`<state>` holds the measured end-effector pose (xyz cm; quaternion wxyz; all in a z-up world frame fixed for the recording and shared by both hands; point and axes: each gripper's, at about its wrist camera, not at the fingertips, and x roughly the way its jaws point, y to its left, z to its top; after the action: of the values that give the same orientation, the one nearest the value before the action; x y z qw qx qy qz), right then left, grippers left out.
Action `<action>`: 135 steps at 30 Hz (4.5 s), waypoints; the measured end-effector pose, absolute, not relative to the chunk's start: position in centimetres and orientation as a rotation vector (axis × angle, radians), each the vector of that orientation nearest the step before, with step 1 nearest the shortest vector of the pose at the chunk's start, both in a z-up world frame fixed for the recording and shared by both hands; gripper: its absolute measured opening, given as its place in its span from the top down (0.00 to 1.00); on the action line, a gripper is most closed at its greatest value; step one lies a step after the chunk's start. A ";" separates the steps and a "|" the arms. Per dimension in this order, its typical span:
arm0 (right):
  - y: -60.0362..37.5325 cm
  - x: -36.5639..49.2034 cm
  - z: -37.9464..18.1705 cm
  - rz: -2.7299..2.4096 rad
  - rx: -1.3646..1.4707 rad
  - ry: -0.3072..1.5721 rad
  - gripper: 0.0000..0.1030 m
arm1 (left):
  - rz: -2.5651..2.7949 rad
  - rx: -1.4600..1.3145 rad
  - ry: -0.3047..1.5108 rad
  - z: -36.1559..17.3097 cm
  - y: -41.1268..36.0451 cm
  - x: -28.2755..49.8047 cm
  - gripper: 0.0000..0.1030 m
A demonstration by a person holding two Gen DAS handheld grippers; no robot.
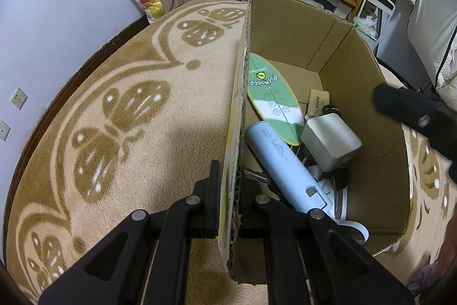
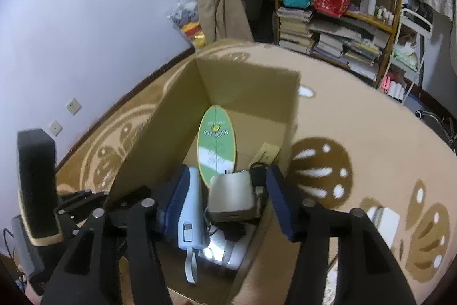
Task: Organize rigid objects
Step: 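Carry the white charger into the box and release it with the right tool, then lift the open right tool out of the box toward the remotes, then grasp the white rectangular remote with the right tool and lift it, then carry the white rectangular remote into the box and open the right tool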
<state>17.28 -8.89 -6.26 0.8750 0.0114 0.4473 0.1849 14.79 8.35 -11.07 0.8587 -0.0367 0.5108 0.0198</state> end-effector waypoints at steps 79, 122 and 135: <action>-25.2 17.7 -11.8 0.052 0.260 1.001 0.50 | 0.055 -0.073 1.081 -11.3 8.5 15.0 0.90; -7.6 17.2 -8.4 0.338 0.055 0.935 0.50 | 0.048 -0.081 1.079 -11.4 8.7 15.1 0.90; -9.7 16.6 -5.4 0.313 0.045 0.890 0.32 | 0.047 -0.081 1.080 -11.5 8.7 15.0 0.90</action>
<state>16.58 -9.72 -5.45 0.8906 0.0215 0.4286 0.1508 15.01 8.74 -11.50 0.8565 -0.0386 0.5142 0.0226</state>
